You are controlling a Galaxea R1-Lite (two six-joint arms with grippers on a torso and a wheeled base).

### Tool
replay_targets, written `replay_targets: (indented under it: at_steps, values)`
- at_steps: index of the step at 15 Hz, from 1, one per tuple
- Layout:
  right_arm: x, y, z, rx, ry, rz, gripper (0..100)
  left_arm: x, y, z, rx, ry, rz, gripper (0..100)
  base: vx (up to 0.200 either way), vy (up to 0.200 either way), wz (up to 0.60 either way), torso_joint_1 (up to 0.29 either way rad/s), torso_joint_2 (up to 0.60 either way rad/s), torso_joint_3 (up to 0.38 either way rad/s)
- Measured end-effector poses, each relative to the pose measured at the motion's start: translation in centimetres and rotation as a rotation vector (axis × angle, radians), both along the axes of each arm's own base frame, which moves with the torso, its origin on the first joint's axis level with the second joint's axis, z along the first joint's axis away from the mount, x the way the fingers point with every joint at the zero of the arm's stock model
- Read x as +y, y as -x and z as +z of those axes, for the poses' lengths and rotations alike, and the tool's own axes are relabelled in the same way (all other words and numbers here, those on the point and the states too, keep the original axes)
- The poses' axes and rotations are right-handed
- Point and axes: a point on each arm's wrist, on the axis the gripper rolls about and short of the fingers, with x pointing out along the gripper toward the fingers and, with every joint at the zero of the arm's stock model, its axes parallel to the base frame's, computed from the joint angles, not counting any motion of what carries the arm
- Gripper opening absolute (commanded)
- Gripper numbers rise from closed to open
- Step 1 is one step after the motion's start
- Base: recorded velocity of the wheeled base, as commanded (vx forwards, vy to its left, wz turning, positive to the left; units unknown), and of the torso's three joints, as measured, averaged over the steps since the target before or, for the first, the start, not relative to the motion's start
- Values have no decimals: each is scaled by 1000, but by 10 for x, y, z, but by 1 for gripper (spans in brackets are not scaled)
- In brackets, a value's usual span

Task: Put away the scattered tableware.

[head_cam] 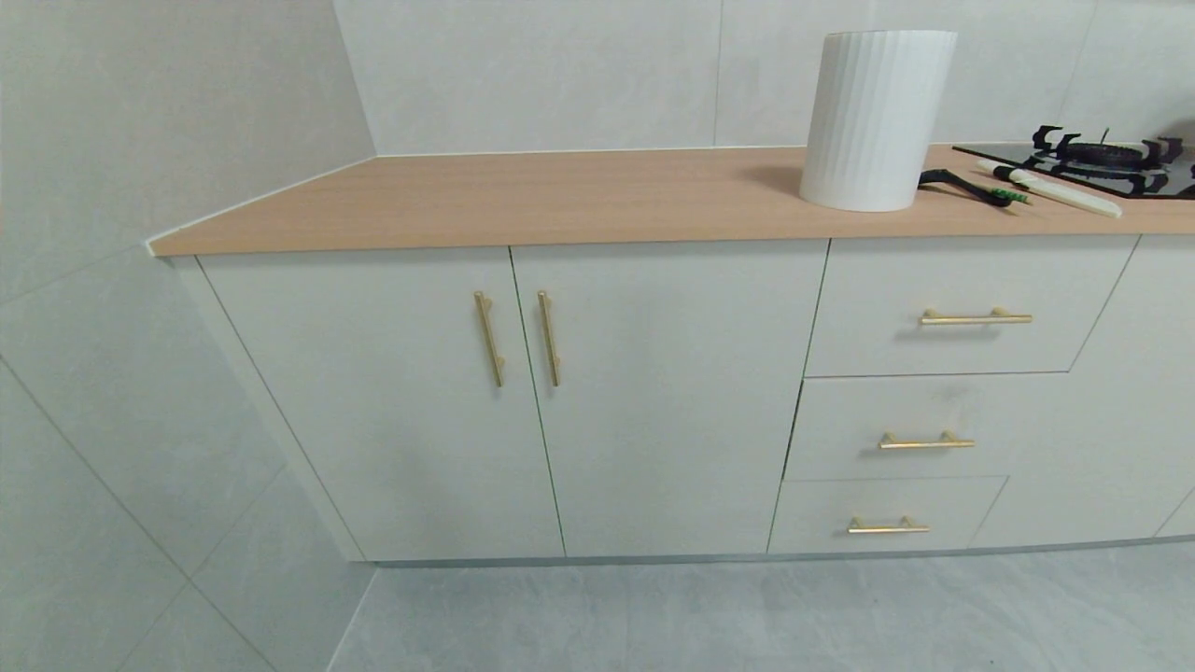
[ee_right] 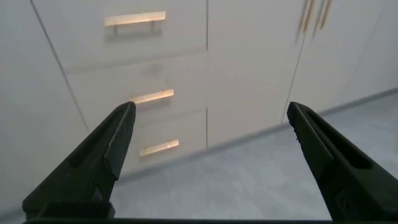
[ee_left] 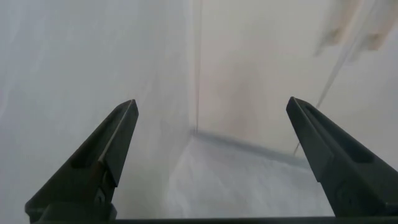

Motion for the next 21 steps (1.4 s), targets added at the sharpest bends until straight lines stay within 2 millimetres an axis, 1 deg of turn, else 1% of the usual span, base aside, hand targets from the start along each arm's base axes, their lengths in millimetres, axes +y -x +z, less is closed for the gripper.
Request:
replay_targets:
  at_steps: [3,5,7,9,19,21]
  values:
    - [2,-1,-2,14,9,78,100,-4,-4,-10,27,-28,-196,100,0,0,0,0,0,0]
    - [3,-1,-2,13,12,129,100,-5,-5,-13,42,9,-224,100,0,0,0,0,0,0]
    - [6,-2,-3,17,17,271,100,-5,-5,-16,52,20,-226,100,0,0,0,0,0,0]
    - [9,-2,-7,61,0,405,100,-5,-5,-16,53,27,-227,100,0,0,0,0,0,0]
    - [9,-2,-8,59,-17,404,100,-5,-5,-16,51,29,-229,100,0,0,0,0,0,0]
    - [9,-2,-8,59,-17,404,100,-5,-5,-16,51,29,-230,100,0,-200,0,5,2,0]
